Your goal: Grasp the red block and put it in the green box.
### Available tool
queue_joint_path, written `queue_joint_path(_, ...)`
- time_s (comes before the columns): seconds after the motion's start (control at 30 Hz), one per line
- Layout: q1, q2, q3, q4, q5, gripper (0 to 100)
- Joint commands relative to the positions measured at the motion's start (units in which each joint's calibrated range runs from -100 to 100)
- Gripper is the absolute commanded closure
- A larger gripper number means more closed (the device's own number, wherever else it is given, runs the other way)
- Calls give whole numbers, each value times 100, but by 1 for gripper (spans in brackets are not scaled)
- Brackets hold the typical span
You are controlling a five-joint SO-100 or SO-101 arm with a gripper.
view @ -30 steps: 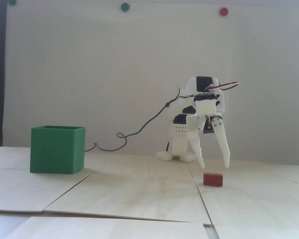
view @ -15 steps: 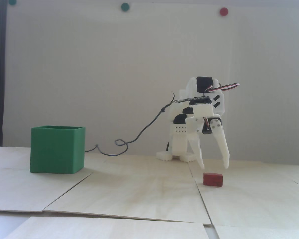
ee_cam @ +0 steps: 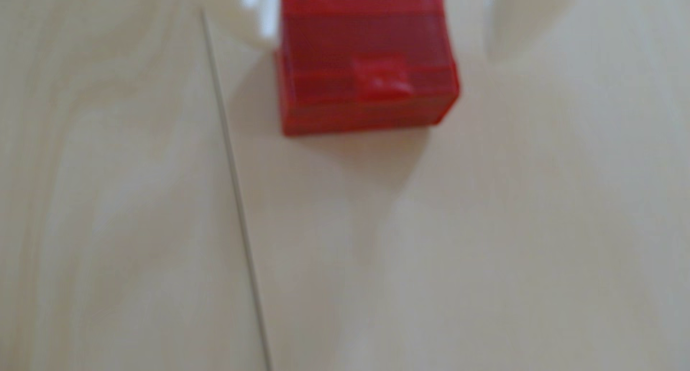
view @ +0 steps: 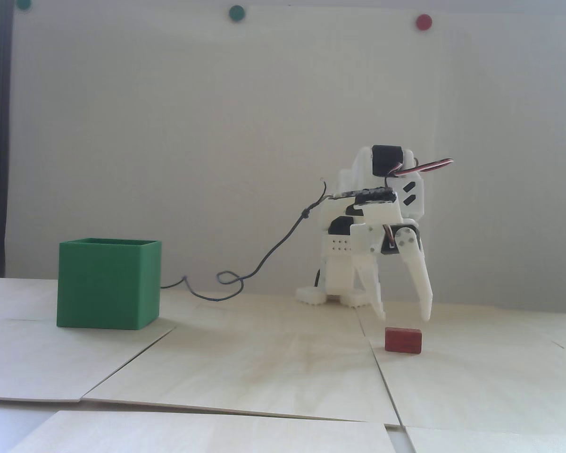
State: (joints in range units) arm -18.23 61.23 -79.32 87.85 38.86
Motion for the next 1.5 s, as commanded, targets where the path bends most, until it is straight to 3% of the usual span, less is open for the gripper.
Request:
queue_joint_path(0.0,58,-189,248,-118,-24,80)
queue_joint_path(0.77,58,387,479,-295,7,81)
queue_joint_path(0.87,58,403,479,-295,13,89)
queue_joint_path(0.93,58,403,470,-295,13,100)
queue_joint_path(1.07,122,332,416,-295,7,98)
queue_joint_path(1.27,468,-1137,-311,-84,7,98)
queue_joint_path(1.47,1312,-3308,248,211,13,98)
